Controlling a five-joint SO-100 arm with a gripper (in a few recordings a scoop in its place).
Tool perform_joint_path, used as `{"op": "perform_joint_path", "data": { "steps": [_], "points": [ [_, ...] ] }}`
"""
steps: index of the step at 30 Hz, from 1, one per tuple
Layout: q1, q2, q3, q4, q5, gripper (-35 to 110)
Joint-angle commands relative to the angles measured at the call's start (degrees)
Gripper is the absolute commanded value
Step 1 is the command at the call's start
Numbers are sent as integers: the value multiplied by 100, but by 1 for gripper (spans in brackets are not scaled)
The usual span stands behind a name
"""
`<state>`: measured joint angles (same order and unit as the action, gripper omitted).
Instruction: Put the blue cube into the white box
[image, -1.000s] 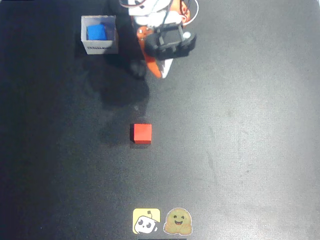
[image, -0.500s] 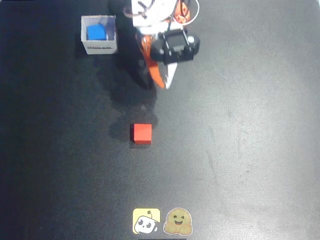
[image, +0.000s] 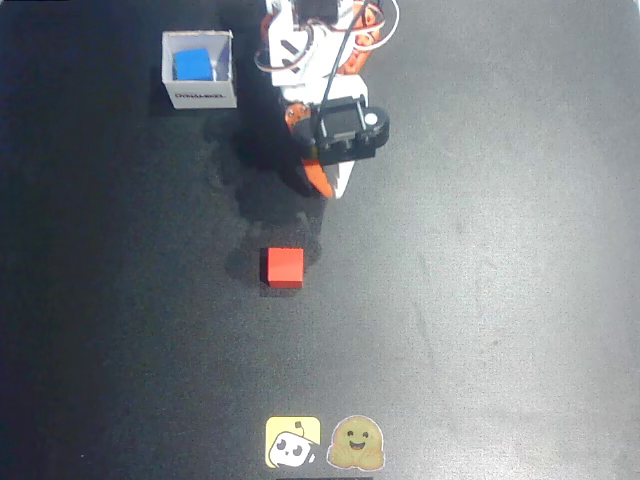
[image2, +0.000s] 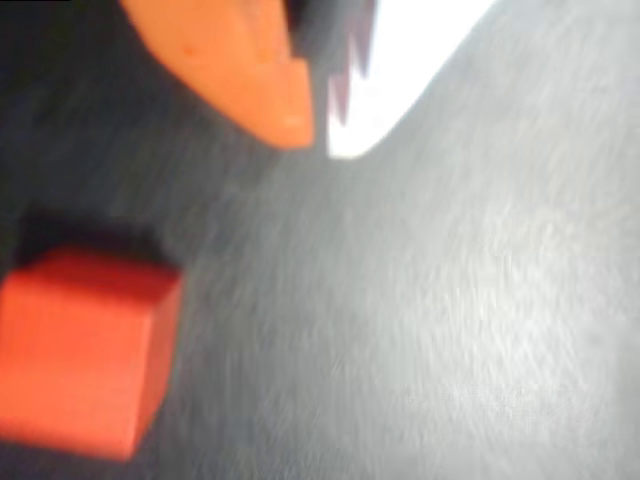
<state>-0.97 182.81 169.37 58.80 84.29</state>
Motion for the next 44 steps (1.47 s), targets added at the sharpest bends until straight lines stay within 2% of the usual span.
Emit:
{"op": "perform_joint_path", "data": {
  "steps": [1,13,44],
  "points": [
    [26,35,-18,343,387,0],
    [44,35,-18,1854,624,0],
    [35,35,-9,1854,633,0]
  ]
}}
